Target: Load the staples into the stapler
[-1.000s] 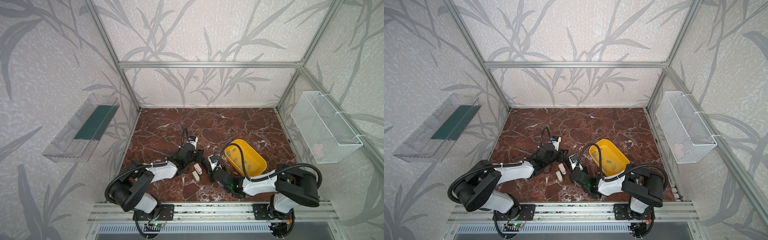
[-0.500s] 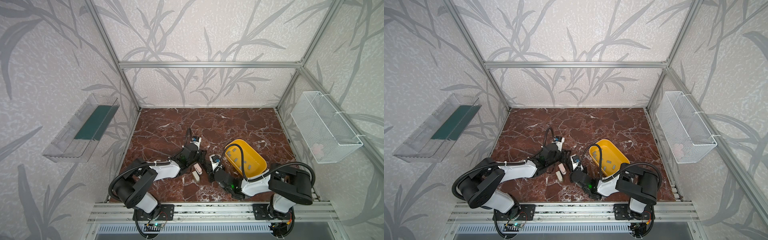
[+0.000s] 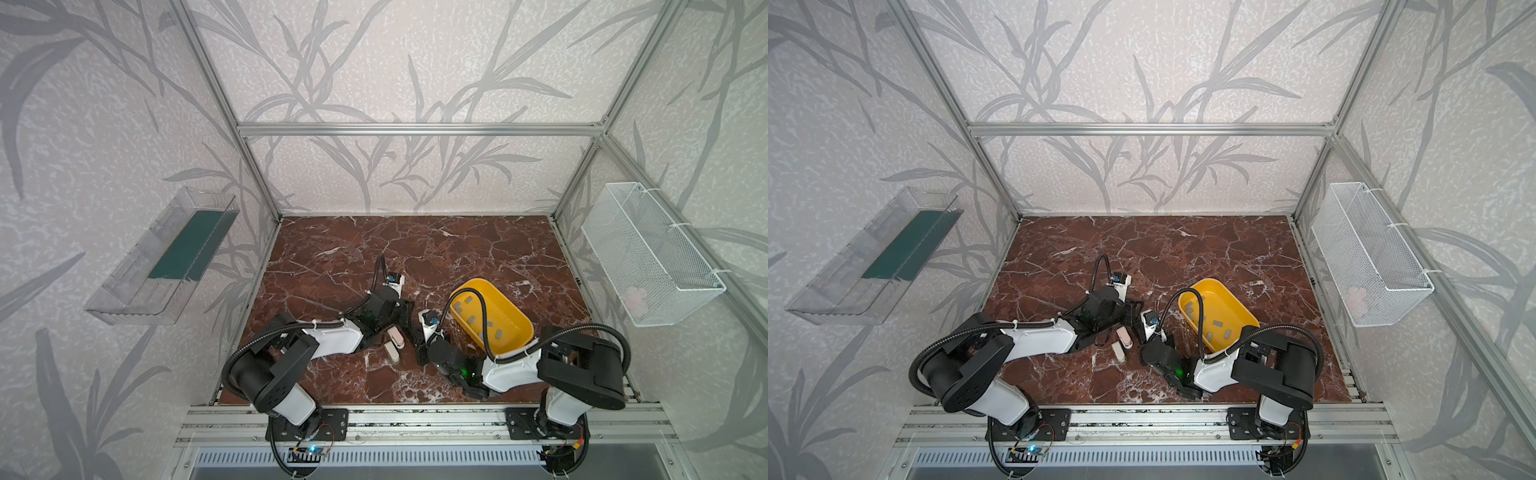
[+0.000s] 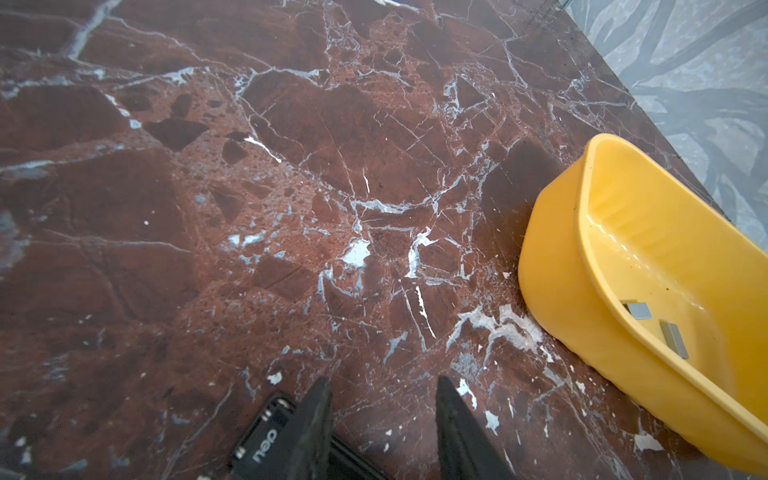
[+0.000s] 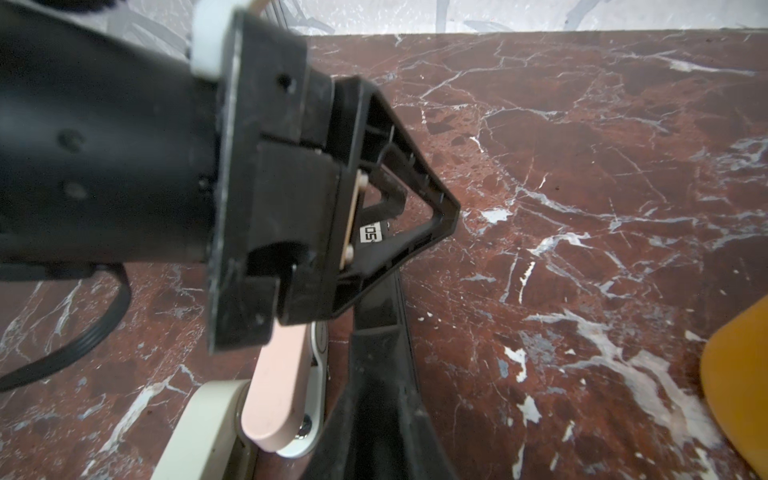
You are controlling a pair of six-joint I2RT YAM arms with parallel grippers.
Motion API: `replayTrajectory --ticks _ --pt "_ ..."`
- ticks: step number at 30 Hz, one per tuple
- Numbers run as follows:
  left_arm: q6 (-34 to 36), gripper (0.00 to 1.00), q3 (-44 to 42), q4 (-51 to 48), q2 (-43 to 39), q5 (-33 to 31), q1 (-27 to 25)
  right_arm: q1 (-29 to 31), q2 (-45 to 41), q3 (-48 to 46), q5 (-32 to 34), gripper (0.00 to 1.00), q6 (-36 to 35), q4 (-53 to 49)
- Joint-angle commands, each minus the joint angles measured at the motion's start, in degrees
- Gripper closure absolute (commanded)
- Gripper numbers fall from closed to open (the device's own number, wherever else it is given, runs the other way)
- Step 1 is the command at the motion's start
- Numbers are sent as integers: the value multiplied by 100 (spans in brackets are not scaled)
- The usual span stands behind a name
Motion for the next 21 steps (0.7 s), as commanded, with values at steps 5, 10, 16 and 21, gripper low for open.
replayTrajectory --ticks 5,10,16,21 --pt "771 53 -23 -444 -1020 -838 -12 26 -1265 842 427 74 -688 -2637" --pt "1168 49 -306 -452 -1699 -1397 -6 -431 -2420 1240 852 73 -806 -3902" --pt "1651 43 -715 -189 -2399 -2396 65 -2506 -3264 1161 254 76 -29 -5400" --pt "1968 38 -1077 222 -2772 -3106 239 -4472 -3637 579 -726 82 444 -5554"
